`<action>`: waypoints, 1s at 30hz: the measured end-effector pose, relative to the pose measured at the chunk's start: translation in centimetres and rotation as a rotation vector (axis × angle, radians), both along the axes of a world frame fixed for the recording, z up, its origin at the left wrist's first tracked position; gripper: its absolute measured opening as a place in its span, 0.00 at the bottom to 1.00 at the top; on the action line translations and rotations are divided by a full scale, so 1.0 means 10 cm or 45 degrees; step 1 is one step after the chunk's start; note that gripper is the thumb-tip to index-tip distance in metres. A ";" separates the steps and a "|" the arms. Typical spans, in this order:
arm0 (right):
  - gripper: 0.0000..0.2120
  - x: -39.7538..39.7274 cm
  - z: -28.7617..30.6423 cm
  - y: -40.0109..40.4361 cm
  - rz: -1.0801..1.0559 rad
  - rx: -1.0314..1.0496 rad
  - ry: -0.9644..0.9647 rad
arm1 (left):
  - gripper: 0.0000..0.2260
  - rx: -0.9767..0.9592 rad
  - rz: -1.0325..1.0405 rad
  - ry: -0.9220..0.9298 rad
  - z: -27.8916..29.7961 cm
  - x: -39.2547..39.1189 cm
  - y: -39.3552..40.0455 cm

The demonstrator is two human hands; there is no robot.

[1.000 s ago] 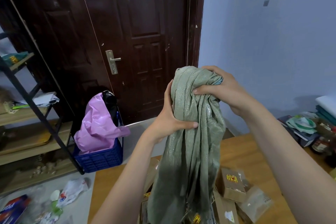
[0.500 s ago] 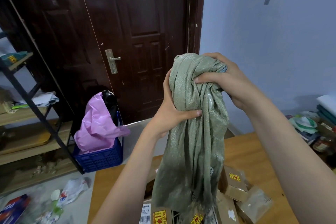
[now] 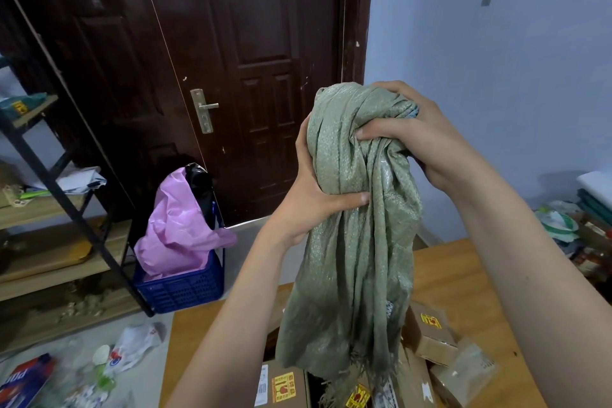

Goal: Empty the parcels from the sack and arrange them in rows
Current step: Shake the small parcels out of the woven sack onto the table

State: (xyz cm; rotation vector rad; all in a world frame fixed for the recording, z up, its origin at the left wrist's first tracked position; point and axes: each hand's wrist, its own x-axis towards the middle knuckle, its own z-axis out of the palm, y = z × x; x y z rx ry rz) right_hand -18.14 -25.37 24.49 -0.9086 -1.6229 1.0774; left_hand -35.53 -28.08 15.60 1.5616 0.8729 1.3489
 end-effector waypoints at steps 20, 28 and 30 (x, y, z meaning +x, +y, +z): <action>0.23 -0.01 -0.17 0.06 0.056 -0.423 0.182 | 0.61 -0.133 -0.017 0.067 -0.07 -0.17 -0.04; 0.13 -0.02 -0.08 -0.06 0.088 -0.521 0.217 | 0.60 -0.084 0.021 0.067 -0.04 -0.17 -0.03; 0.15 -0.03 -0.04 -0.07 0.072 -0.482 0.206 | 0.59 -0.060 0.028 0.052 -0.03 -0.14 -0.03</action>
